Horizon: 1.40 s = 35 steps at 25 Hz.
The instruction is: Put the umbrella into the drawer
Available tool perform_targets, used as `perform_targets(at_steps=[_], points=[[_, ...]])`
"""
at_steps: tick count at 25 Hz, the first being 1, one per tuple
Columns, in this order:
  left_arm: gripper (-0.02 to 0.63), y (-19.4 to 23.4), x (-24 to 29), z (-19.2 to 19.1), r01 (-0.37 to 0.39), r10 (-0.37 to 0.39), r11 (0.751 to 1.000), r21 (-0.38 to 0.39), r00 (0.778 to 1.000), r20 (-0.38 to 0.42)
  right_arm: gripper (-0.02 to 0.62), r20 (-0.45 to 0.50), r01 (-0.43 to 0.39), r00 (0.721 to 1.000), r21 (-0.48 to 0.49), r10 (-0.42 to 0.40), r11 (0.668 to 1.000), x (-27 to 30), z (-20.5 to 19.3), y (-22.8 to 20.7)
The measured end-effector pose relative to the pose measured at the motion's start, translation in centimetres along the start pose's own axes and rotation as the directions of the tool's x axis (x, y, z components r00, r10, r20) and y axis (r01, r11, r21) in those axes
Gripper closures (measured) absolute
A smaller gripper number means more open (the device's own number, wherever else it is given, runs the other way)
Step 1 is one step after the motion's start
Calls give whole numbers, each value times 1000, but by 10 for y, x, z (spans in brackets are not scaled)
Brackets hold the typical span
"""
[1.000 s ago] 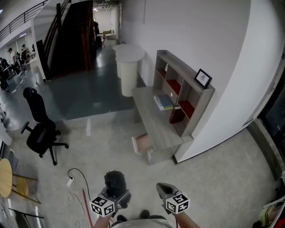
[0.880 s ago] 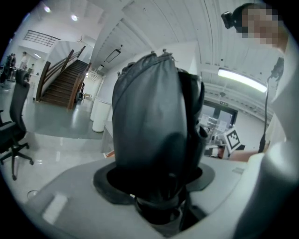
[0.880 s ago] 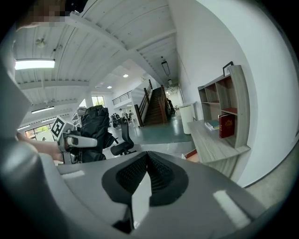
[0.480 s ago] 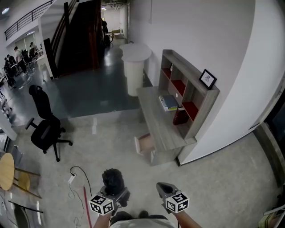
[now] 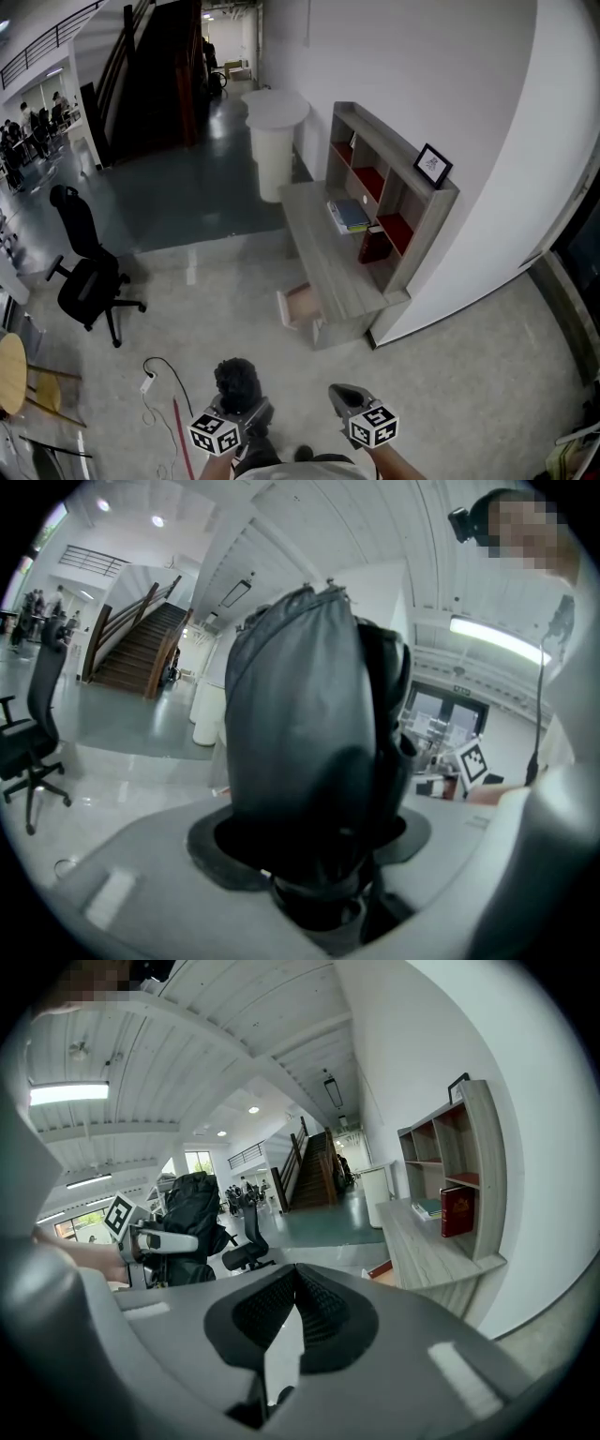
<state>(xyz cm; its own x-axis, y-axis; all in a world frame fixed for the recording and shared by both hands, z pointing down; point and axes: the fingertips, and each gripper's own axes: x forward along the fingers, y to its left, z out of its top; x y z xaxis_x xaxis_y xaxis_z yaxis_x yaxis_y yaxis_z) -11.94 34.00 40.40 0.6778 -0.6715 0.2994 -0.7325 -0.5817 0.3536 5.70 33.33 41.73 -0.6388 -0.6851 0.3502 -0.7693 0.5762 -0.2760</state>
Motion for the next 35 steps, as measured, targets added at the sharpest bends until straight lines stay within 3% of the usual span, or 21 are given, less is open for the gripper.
perform_targets(at_steps=[7, 25, 35], points=[[339, 34, 14, 19, 50, -49, 999, 18, 998, -30, 589, -3, 44, 999, 34, -44, 998, 32, 13, -4], [339, 170, 30, 68, 202, -196, 978, 45, 975, -101, 589, 5, 189, 982, 80, -190, 979, 153, 56, 13], [339, 213, 34, 84, 261, -252, 963, 60, 959, -131, 589, 12, 256, 966, 91, -259, 962, 188, 69, 22]])
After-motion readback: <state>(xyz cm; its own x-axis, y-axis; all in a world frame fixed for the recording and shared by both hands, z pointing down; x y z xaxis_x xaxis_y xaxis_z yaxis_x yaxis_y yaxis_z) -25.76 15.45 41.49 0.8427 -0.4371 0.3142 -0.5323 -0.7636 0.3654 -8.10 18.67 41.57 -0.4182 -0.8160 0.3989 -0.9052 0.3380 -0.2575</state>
